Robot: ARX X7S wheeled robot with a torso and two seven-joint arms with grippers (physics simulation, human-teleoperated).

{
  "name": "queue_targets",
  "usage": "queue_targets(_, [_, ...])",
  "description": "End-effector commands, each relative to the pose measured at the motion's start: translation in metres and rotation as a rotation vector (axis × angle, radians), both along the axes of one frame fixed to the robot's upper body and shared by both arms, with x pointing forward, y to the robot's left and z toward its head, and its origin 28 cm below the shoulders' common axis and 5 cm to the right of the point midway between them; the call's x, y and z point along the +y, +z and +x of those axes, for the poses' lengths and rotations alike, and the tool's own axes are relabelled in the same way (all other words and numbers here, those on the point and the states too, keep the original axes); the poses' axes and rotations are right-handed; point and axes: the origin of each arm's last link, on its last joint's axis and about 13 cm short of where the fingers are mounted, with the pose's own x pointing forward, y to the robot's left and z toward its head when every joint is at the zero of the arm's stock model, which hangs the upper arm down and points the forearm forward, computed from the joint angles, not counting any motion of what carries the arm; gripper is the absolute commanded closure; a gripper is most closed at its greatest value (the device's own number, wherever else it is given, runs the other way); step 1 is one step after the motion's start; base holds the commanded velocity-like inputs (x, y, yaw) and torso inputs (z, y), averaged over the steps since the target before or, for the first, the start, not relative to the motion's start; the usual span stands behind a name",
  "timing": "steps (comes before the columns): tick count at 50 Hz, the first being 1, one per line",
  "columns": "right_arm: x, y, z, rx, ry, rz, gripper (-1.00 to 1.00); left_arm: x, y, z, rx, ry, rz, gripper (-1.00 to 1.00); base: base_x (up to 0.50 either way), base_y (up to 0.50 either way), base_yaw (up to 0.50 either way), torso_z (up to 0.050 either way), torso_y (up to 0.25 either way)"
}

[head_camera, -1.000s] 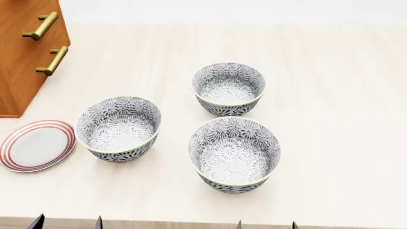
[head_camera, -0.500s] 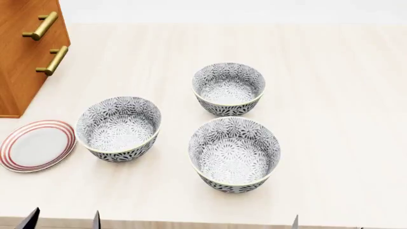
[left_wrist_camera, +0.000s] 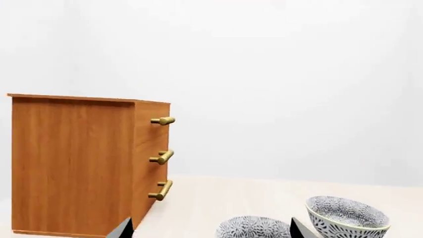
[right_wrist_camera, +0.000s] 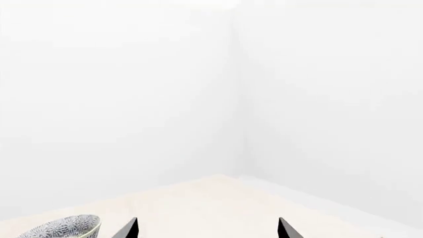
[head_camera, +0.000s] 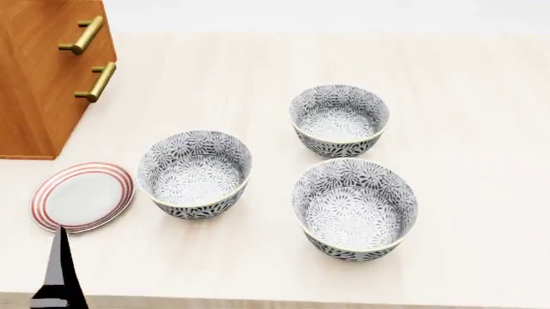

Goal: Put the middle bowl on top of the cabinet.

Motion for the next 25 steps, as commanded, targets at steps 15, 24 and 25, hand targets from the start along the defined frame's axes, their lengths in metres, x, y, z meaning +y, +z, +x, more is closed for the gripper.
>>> queue_targets(15, [-0.0019,0.0089,-0.0095,-0.021,-0.047,-0.034,-1.00,0.0106,0.0136,0.0083,-0.013,0.065,-0.059,-1.00,0.00,0.29,0.00,0.000,0.000])
queue_targets(24, [-0.0015,0.0086,-0.0081,-0.018,-0.043,-0.034,-1.00,0.0107,0.0147,0.0073,-0.016,0.063,-0.061,-1.00,0.00,0.50,0.00,0.000,0.000])
queue_targets(25, [-0.0016,0.0085,-0.0079,-0.017,-0.043,-0.034,-1.00,0.0107,0.0148,0.0072,-0.016,0.062,-0.061,-1.00,0.00,0.50,0.00,0.000,0.000])
